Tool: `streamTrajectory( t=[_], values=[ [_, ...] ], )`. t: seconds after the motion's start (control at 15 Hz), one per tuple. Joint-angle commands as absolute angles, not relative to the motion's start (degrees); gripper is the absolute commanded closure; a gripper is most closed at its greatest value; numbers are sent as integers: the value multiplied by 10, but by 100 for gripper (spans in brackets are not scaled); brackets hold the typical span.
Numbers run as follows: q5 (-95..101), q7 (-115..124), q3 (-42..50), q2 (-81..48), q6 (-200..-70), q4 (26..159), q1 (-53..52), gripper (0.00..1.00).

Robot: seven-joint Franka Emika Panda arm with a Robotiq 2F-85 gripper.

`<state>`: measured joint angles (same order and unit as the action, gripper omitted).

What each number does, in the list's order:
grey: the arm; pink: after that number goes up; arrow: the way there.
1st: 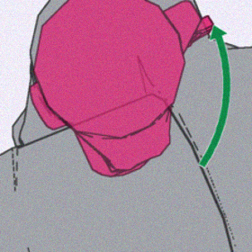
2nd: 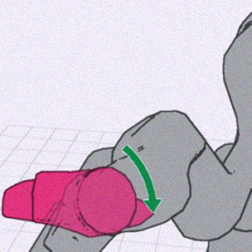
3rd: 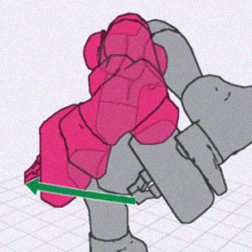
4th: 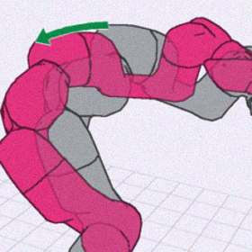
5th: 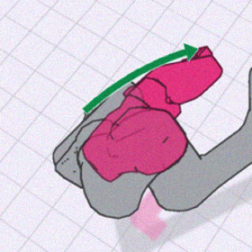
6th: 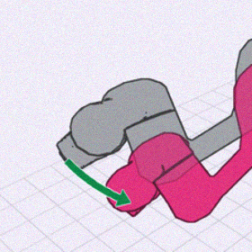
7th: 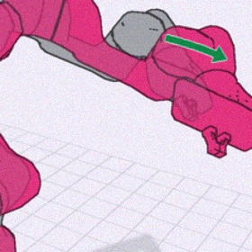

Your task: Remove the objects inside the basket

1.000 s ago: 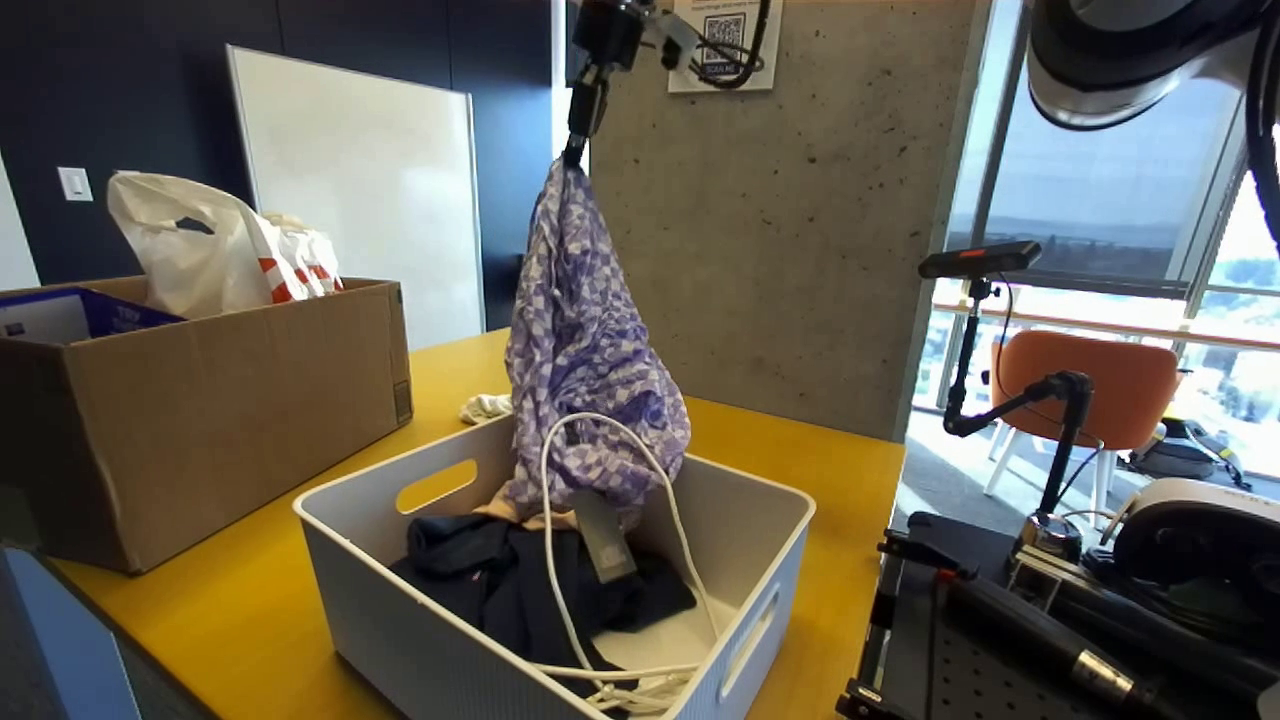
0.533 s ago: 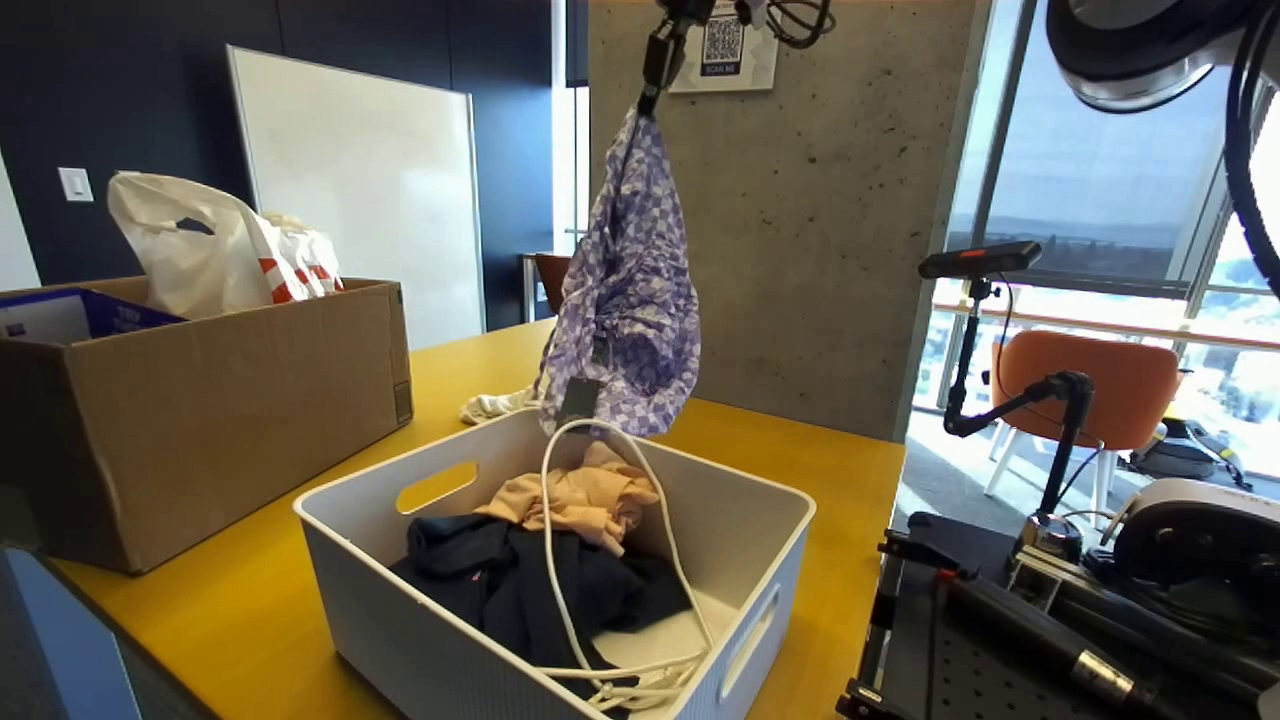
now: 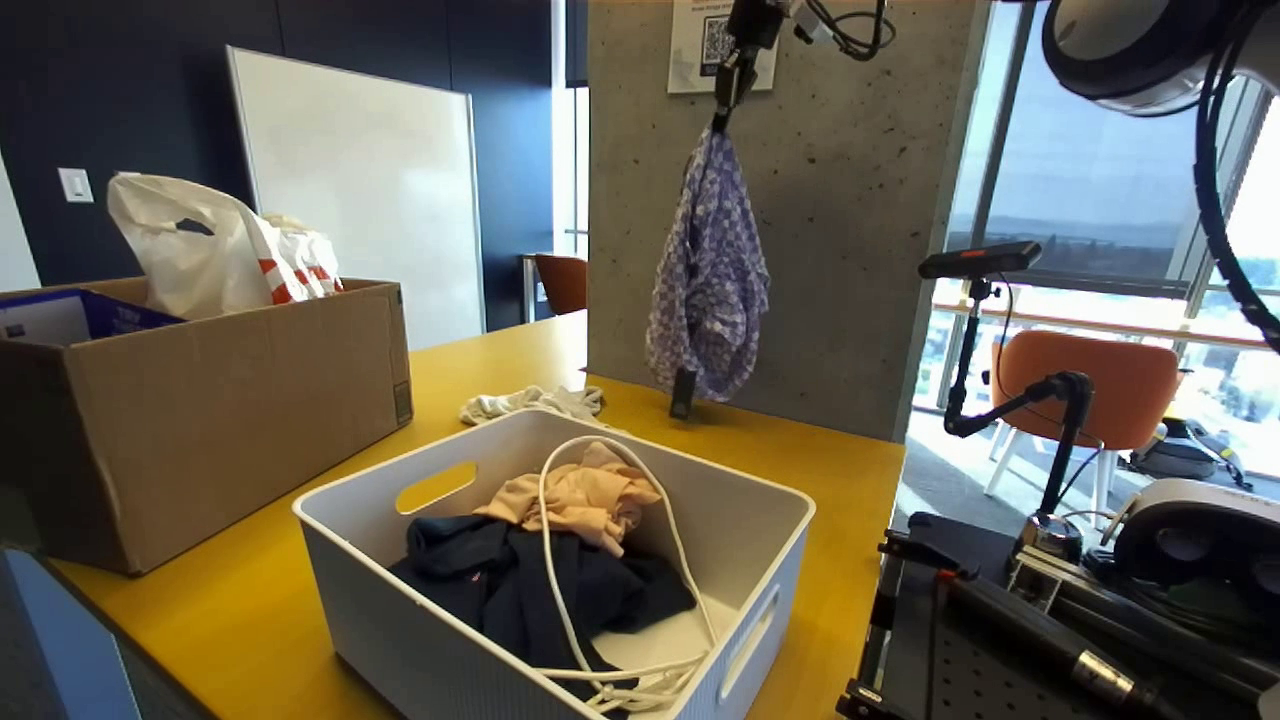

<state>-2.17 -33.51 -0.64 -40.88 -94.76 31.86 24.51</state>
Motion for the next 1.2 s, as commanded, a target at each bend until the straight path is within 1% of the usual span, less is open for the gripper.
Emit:
streamTrajectory(
  t=[0.0,0.2,0.47,0.73,1.13],
  values=[
    [-18,-318,0,-446,-960,342,245,99],
    [-28,-308,-5,-475,-973,368,248,99],
    [-16,-293,12,-511,-999,423,256,99],
    [1,-261,40,-560,-1055,466,246,99],
    [-2,-230,32,-596,-1089,483,218,99]
  ],
)
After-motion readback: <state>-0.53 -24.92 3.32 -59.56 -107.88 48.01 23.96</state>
